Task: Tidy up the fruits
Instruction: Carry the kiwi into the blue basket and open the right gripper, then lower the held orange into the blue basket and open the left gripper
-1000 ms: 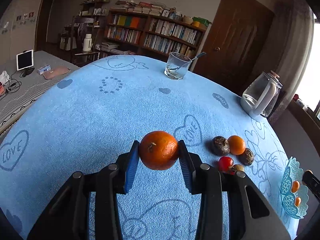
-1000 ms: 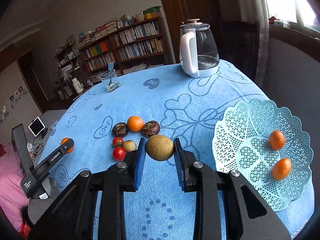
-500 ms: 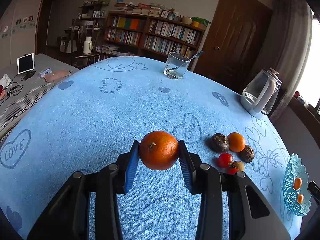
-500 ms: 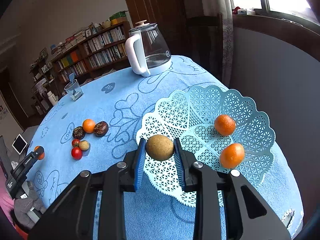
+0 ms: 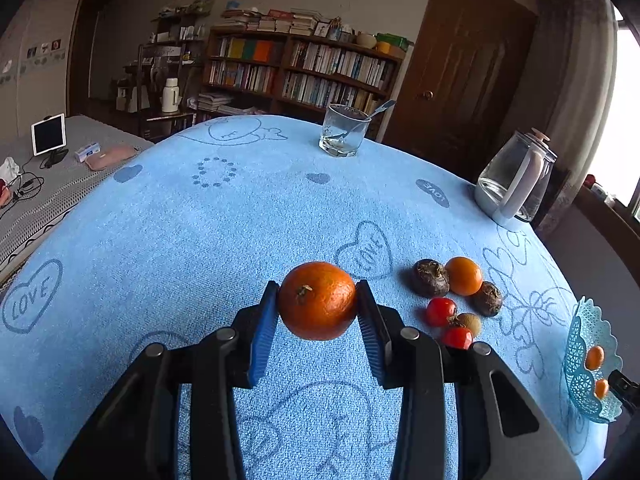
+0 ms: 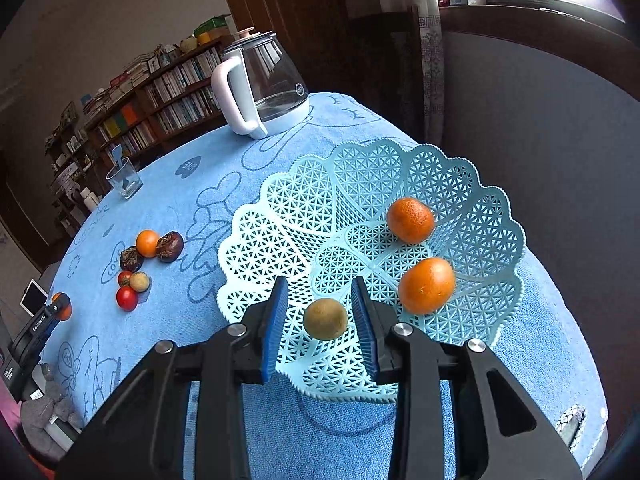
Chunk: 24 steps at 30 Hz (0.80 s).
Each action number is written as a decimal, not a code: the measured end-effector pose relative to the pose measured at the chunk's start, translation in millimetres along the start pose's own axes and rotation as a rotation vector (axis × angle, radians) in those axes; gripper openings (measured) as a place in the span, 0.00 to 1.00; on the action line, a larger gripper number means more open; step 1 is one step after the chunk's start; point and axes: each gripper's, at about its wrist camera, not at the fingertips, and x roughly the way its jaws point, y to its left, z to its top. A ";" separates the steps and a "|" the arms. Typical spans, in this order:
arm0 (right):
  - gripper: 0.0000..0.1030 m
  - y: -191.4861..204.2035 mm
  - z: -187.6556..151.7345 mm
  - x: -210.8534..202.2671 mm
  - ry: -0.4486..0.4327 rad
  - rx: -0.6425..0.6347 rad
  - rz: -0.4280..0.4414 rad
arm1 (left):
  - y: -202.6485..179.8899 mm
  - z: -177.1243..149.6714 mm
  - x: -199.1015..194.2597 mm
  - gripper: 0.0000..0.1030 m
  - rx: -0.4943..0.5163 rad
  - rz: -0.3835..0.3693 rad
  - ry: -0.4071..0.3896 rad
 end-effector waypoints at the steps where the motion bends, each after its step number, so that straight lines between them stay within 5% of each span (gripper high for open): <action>1: 0.50 -2.1 0.6 -2.1 -0.009 0.009 0.001 | -1.1 -0.3 0.2 0.38 0.002 -0.005 0.004; 12: 0.51 -21.8 3.5 -21.3 -0.062 0.048 0.002 | -32.4 0.4 -7.2 0.38 0.053 -0.083 0.026; 24: 0.61 -76.8 18.2 -53.1 -0.176 0.215 -0.002 | -116.8 -15.7 -20.5 0.38 0.174 -0.230 0.079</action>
